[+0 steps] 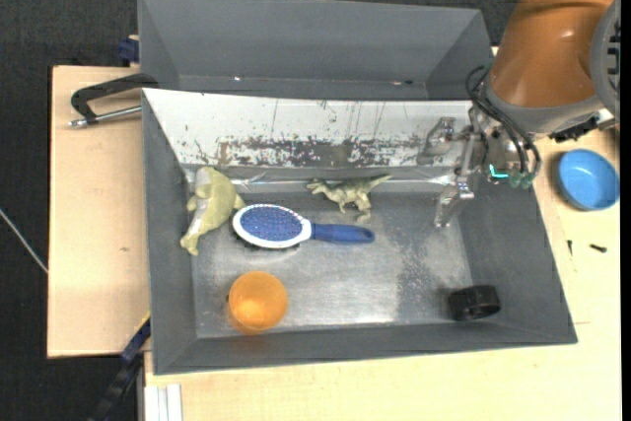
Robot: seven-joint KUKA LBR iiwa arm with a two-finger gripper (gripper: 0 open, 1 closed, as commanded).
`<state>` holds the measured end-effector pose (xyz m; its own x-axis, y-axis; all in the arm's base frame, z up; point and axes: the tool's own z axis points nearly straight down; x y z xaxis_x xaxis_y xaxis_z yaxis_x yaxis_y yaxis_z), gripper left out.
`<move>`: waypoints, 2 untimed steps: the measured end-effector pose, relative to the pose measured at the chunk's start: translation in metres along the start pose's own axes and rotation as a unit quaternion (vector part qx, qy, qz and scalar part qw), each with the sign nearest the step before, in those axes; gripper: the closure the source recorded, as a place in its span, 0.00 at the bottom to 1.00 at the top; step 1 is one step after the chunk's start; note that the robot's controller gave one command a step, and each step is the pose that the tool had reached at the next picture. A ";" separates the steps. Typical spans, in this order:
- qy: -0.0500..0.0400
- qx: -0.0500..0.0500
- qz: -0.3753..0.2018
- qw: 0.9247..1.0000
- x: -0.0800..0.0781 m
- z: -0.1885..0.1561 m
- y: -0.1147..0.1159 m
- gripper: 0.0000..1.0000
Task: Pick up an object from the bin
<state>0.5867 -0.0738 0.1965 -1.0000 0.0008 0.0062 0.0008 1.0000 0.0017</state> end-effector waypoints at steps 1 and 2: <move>-0.001 -0.002 0.053 0.999 -0.002 0.057 0.071 0.00; -0.012 -0.002 0.084 0.996 0.004 0.108 0.105 0.00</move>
Offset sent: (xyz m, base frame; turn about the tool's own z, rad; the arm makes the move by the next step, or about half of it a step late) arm 0.0017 0.0658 -0.0542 0.1119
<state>0.5820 0.0319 0.0884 -0.9857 0.1678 -0.0165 0.1677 0.9858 0.0059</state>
